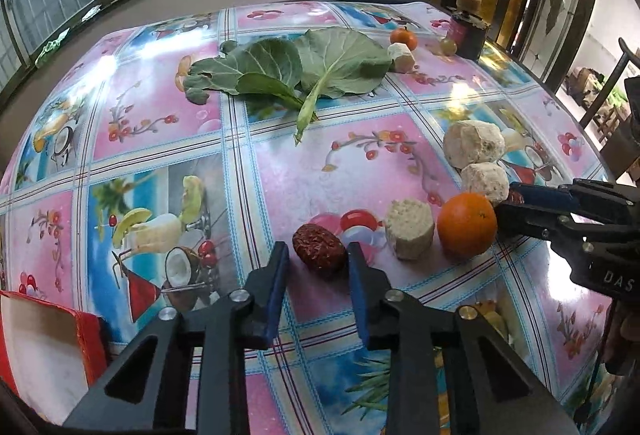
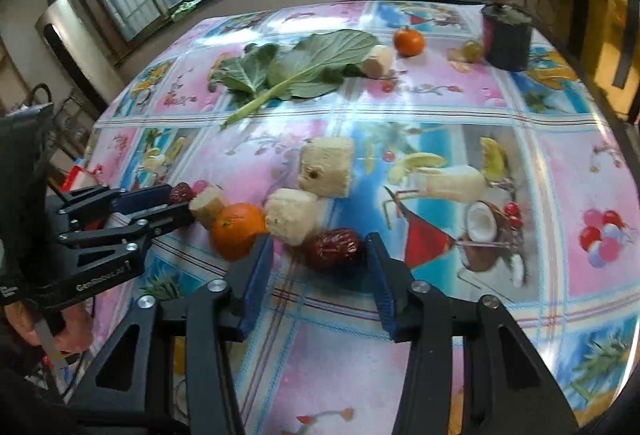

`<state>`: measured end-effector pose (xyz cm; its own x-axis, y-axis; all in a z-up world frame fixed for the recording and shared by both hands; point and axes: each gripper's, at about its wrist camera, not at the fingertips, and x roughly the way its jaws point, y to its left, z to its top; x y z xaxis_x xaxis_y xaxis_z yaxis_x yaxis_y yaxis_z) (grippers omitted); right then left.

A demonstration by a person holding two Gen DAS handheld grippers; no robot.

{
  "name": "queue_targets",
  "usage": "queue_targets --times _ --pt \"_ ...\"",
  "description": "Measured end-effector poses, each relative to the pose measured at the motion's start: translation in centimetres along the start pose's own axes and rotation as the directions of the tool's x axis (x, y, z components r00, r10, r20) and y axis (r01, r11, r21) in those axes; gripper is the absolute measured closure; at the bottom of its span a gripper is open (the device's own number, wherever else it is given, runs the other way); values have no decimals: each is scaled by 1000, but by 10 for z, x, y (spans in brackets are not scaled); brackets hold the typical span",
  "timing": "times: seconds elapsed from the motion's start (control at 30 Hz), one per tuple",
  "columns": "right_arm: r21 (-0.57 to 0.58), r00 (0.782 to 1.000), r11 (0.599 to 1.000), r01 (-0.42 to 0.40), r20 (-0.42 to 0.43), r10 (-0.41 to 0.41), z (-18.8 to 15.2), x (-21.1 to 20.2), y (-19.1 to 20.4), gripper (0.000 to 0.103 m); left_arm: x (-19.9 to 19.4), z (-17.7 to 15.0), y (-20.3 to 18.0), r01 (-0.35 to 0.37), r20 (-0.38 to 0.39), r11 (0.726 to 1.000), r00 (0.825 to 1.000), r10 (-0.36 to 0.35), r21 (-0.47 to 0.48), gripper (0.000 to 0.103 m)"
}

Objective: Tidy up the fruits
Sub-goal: 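Close left gripper on a red date while right gripper grasps another date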

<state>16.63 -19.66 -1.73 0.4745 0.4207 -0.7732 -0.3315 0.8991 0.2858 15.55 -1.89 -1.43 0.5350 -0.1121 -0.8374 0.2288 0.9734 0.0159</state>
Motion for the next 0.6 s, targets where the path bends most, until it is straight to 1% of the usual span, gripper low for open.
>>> queue_targets --times 0.07,0.2,0.37,0.43,0.6 --pt "-14 1000 1000 -1 -12 1 1 3 2 72 1 1 1 5 1 1000 1000 -5 -2 78" --pt "-31 1000 1000 2 -14 -3 -2 3 9 76 -1 -1 4 18 3 1000 1000 -18 -10 79" --pt "1 1000 1000 9 -12 -9 -8 -1 11 79 -3 -3 10 46 -2 999 999 -46 -21 80" --pt "8 1000 1000 21 -7 -21 -13 -4 12 80 -3 -4 10 46 -6 999 999 -46 -24 80" --pt "62 1000 998 12 14 -13 -20 -12 8 81 -8 -8 10 51 -14 998 999 -52 -42 80"
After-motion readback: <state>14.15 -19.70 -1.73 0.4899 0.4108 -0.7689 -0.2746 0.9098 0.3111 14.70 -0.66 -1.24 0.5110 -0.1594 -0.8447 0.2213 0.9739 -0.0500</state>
